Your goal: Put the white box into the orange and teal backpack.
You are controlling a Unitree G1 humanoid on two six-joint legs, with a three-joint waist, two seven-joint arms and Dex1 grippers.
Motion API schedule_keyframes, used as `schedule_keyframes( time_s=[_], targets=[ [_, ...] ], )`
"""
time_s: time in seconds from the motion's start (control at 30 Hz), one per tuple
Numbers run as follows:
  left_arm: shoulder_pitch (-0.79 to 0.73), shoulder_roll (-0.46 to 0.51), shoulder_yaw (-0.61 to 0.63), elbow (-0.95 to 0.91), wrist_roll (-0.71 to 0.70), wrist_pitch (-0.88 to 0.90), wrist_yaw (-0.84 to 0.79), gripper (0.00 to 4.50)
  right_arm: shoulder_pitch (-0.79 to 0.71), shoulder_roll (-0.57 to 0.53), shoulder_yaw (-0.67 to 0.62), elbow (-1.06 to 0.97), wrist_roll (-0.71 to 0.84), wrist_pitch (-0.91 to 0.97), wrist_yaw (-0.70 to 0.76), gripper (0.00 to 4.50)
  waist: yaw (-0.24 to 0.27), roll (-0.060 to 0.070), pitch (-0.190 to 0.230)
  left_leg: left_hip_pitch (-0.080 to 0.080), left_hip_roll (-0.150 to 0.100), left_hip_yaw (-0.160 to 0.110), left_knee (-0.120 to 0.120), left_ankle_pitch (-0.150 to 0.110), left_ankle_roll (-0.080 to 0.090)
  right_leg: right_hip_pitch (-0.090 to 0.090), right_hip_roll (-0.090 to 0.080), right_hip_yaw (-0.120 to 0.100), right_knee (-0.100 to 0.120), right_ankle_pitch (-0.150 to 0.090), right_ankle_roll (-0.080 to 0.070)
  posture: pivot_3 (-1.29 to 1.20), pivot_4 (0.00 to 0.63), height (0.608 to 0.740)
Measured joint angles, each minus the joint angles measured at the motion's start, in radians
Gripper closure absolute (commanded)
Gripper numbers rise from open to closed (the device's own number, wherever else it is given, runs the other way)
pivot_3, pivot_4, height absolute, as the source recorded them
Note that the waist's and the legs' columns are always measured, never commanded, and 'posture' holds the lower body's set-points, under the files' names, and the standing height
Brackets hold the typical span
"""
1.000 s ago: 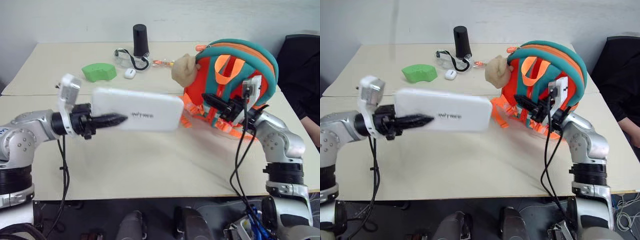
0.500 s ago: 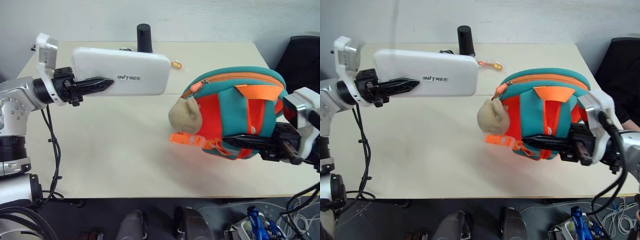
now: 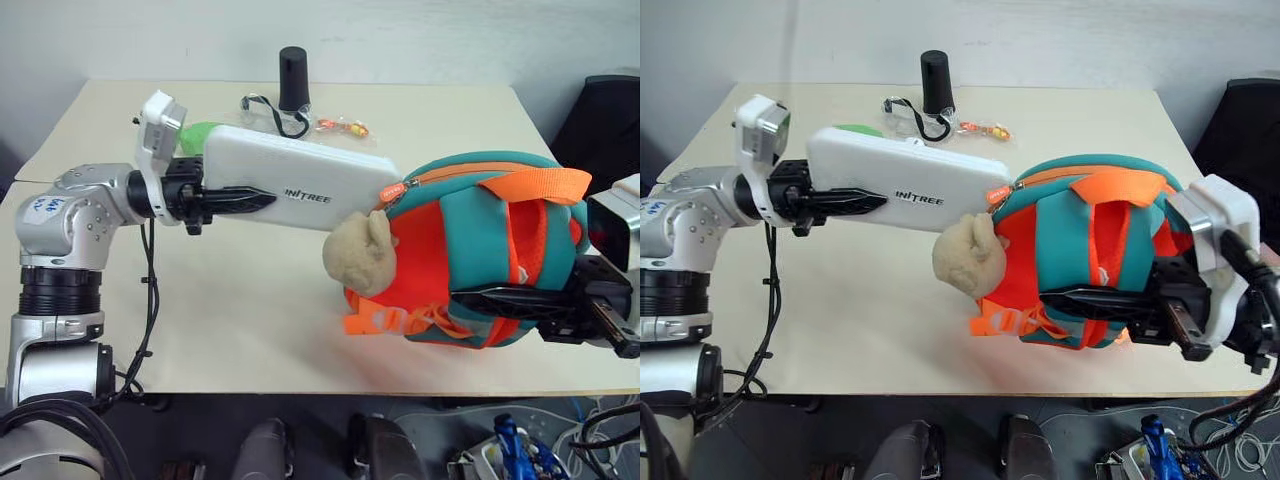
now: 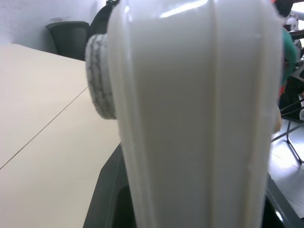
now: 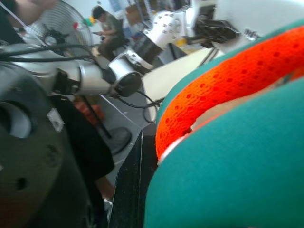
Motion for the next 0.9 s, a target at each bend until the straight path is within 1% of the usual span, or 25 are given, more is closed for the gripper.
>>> schedule_keyframes(
  time_s=[0.1, 0.33, 0.43, 0.5, 0.6, 0.73, 0.83, 0.9],
  targets=[
    [-0.008, 0.003, -0.003, -0.012, 0.008, -0.004, -0.011, 3.15, 0.0, 0.008, 0.015, 0.002, -0.021, -0.017, -0.017, 4.47, 0.003, 0.0, 0.0, 0.0, 0.0, 0.0, 0.0, 0.0, 0.0, 0.0, 0.0, 0.0, 0.0, 0.0, 0.0, 0.0, 0.15, 0.74],
    [-0.012, 0.11, 0.007, -0.03, 0.007, 0.019, -0.086, 3.15, 0.01, 0.037, 0.041, 0.011, -0.05, -0.034, -0.042, 4.47, 0.002, 0.0, 0.0, 0.0, 0.0, 0.0, 0.0, 0.0, 0.0, 0.0, 0.001, 0.0, -0.001, 0.0, 0.0, 0.0, 0.15, 0.74],
    [0.005, 0.109, 0.002, -0.072, 0.008, 0.015, -0.106, 3.15, 0.01, 0.048, 0.05, 0.021, -0.06, -0.04, -0.049, 4.47, 0.005, 0.0, 0.0, 0.0, 0.0, 0.0, 0.0, 0.0, 0.0, 0.0, 0.0, 0.0, -0.001, 0.0, 0.0, 0.0, 0.15, 0.74],
    [0.006, 0.074, -0.007, -0.079, 0.02, -0.003, -0.097, 3.15, 0.008, 0.048, 0.059, 0.026, -0.069, -0.042, -0.048, 4.47, 0.015, 0.0, 0.0, 0.0, 0.0, 0.0, 0.0, 0.0, 0.0, 0.0, 0.0, 0.0, -0.001, 0.0, 0.0, 0.0, 0.15, 0.74],
    [0.006, 0.011, -0.053, -0.09, 0.065, -0.05, -0.068, 3.15, 0.005, 0.048, 0.072, 0.028, -0.074, -0.045, -0.031, 4.47, 0.02, -0.001, 0.0, -0.001, -0.001, -0.001, 0.001, 0.0, 0.001, 0.0, 0.0, 0.0, -0.001, 0.0, 0.0, 0.0, 0.15, 0.74],
    [0.004, -0.115, -0.121, -0.094, 0.149, -0.156, -0.002, 3.15, 0.022, 0.039, 0.069, 0.016, -0.062, -0.041, 0.017, 4.47, 0.02, -0.001, 0.0, -0.001, -0.001, 0.0, 0.001, -0.001, 0.004, 0.002, 0.0, 0.0, -0.003, 0.002, 0.004, 0.0, 0.15, 0.74],
    [-0.011, -0.169, -0.136, -0.077, 0.196, -0.215, 0.032, 3.15, 0.047, 0.03, 0.052, 0.006, -0.059, -0.039, 0.046, 4.47, 0.019, -0.001, 0.0, -0.001, -0.002, 0.0, 0.001, -0.001, 0.005, 0.002, 0.0, 0.0, -0.003, 0.003, 0.005, 0.0, 0.15, 0.74],
    [-0.02, -0.225, -0.143, -0.052, 0.22, -0.246, 0.067, 3.15, 0.071, 0.014, 0.042, -0.009, -0.06, -0.039, 0.07, 4.47, 0.022, -0.001, 0.0, -0.001, -0.003, 0.0, 0.001, -0.001, 0.006, 0.003, 0.0, -0.001, -0.005, 0.003, 0.005, 0.0, 0.15, 0.74]
  ],
)
